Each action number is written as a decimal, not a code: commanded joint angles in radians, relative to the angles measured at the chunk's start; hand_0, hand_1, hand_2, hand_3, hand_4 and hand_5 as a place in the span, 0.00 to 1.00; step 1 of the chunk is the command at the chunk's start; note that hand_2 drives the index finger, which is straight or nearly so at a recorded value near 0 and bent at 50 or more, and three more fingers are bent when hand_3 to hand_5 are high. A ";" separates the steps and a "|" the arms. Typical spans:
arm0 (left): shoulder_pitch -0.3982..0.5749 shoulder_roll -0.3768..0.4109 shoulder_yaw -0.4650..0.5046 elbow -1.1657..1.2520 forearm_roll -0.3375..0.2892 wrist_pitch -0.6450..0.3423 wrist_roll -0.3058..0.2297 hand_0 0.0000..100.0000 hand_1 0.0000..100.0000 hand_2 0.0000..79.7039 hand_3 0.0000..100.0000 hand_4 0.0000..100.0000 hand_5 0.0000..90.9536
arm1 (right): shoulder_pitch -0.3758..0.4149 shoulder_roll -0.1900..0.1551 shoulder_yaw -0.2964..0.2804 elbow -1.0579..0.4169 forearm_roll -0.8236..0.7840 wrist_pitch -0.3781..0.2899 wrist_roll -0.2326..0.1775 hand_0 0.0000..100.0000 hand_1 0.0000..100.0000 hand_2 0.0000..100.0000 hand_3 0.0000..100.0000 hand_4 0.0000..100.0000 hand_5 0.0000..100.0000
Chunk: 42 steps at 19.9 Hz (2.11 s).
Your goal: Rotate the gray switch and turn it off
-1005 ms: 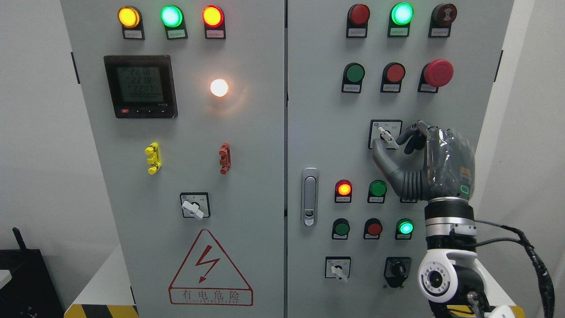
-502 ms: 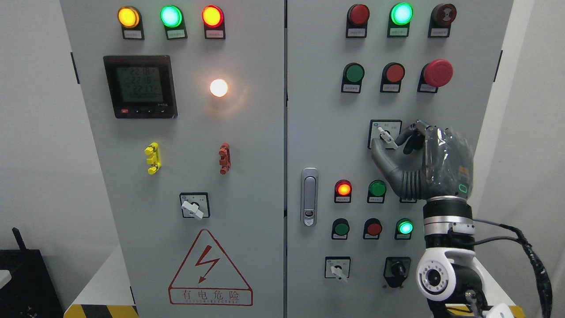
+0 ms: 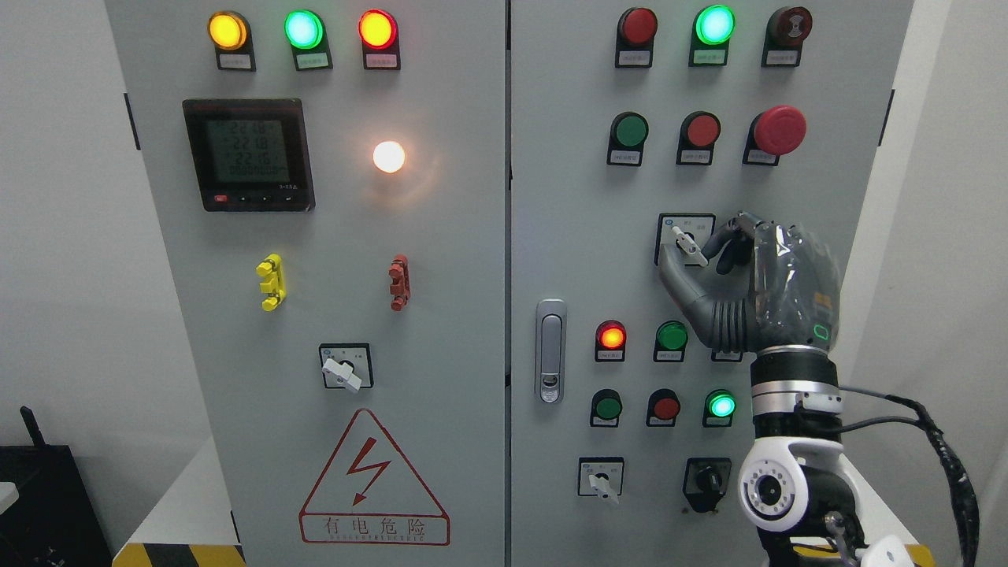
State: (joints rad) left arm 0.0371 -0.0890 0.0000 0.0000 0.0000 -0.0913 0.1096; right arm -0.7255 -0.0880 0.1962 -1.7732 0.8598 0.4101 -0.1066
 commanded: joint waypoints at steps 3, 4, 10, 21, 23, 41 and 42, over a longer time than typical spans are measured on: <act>0.000 0.000 0.032 0.023 -0.008 0.001 -0.001 0.12 0.39 0.00 0.00 0.00 0.00 | -0.003 0.004 0.006 0.008 -0.001 0.003 0.001 0.37 0.37 0.65 0.84 0.77 0.94; 0.001 0.000 0.032 0.023 -0.008 0.001 -0.001 0.12 0.39 0.00 0.00 0.00 0.00 | -0.006 0.004 0.006 0.008 -0.001 0.003 0.001 0.37 0.37 0.65 0.84 0.77 0.94; 0.001 0.000 0.032 0.023 -0.008 0.001 -0.001 0.12 0.39 0.00 0.00 0.00 0.00 | -0.008 0.004 0.008 0.009 -0.001 0.003 0.001 0.39 0.37 0.66 0.85 0.77 0.96; 0.000 0.000 0.032 0.023 -0.008 0.001 -0.001 0.12 0.39 0.00 0.00 0.00 0.00 | -0.009 0.007 0.011 0.012 -0.002 0.004 0.001 0.48 0.36 0.70 0.88 0.79 0.96; 0.000 0.000 0.032 0.023 -0.008 0.001 -0.001 0.12 0.39 0.00 0.00 0.00 0.00 | -0.009 0.008 0.014 0.012 -0.002 0.004 0.001 0.49 0.35 0.70 0.88 0.80 0.96; 0.000 0.000 0.032 0.023 -0.008 0.001 -0.001 0.12 0.39 0.00 0.00 0.00 0.00 | -0.015 0.014 0.016 0.014 -0.002 0.004 0.001 0.54 0.31 0.75 0.93 0.82 0.98; 0.000 0.000 0.032 0.023 -0.008 -0.001 -0.001 0.12 0.39 0.00 0.00 0.00 0.00 | -0.015 0.014 0.016 0.014 -0.002 0.004 0.001 0.54 0.31 0.75 0.93 0.82 0.98</act>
State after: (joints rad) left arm 0.0370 -0.0890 0.0000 0.0000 0.0000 -0.0914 0.1095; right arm -0.7395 -0.0755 0.2106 -1.7609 0.8574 0.4139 -0.0998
